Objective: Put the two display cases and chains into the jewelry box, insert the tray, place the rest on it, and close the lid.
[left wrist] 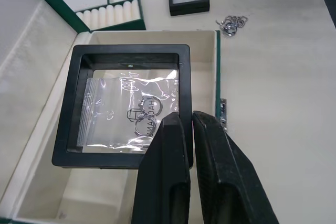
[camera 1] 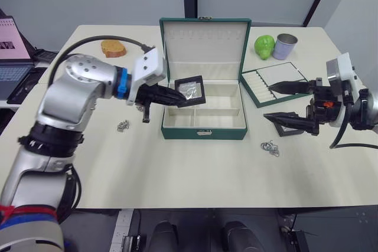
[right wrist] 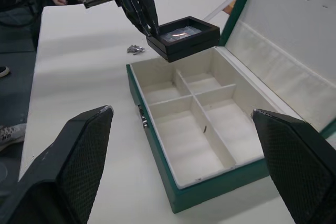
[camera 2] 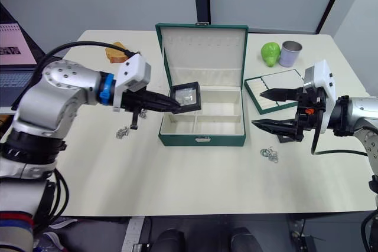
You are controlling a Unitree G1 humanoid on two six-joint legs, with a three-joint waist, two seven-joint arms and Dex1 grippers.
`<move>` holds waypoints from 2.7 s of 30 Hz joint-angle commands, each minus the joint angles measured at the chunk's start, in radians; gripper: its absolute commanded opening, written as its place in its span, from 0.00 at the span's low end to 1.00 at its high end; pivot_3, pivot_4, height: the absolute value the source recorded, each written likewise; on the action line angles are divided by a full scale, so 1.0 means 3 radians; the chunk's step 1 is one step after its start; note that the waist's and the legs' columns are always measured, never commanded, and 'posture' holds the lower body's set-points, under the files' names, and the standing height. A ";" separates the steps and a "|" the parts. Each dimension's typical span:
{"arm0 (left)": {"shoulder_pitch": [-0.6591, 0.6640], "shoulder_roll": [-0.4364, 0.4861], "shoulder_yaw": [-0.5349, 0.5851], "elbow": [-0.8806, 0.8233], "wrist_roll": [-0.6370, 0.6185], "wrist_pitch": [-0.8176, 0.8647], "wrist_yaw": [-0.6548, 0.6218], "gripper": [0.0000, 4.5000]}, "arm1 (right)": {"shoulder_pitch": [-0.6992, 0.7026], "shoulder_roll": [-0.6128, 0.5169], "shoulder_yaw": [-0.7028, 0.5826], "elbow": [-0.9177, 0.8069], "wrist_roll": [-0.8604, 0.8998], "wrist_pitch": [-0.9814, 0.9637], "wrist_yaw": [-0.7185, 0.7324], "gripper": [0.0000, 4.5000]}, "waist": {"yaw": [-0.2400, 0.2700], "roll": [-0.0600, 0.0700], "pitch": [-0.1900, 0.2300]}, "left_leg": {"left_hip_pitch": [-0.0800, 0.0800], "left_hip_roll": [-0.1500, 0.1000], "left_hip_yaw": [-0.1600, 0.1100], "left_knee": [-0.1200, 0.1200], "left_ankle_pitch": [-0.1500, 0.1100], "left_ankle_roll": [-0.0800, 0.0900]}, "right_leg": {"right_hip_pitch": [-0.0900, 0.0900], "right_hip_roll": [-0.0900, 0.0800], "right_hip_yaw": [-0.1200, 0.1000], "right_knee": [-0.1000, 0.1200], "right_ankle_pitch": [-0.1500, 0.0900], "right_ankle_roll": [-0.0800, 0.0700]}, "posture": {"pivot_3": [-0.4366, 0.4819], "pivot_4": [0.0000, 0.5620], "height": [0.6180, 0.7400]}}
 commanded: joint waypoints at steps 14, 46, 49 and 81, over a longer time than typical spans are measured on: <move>-0.0715 -0.1061 -0.0319 0.1993 0.1035 -0.1496 0.0300 0.00 | 0.0464 0.0011 -0.0513 -0.0616 0.0181 0.0164 -0.0602 1.00 | 0.0007 -0.0002 0.0001 | -0.0010 -0.0004 -0.0003 -0.0008 0.0000 0.0000 | 0.0000 -0.0002 -0.0001 -0.0002 0.0000 0.0000 | 0.48 0.27 1.00; -0.0795 -0.1290 0.0106 0.2359 0.0997 -0.1683 0.0088 0.65 | 0.0575 -0.0074 -0.0599 -0.0710 0.0318 0.0209 -0.0680 1.00 | 0.0005 -0.0002 0.0001 | -0.0017 -0.0004 -0.0011 -0.0006 0.0000 0.0000 | -0.0001 -0.0002 -0.0009 0.0001 0.0000 0.0000 | 0.48 0.27 1.00; -0.0670 -0.1184 0.0236 0.1929 0.0740 -0.1393 -0.0201 0.85 | 0.0586 -0.0129 -0.0619 -0.0653 0.0337 0.0197 -0.0577 1.00 | 0.0002 -0.0002 0.0001 | -0.0024 -0.0004 -0.0013 -0.0005 0.0000 0.0000 | -0.0007 -0.0002 -0.0010 0.0002 0.0000 0.0000 | 0.48 0.27 1.00; 0.3360 0.0297 0.3239 -0.0968 -0.0516 0.0476 0.1169 0.99 | 0.0987 0.0226 -0.0762 0.1355 -0.0463 -0.0878 -0.0257 1.00 | 0.0008 0.0001 -0.0001 | -0.0020 0.0000 -0.0021 0.0029 -0.0001 0.0000 | 0.0009 -0.0006 -0.0017 0.0006 0.0000 0.0000 | 0.48 0.27 1.00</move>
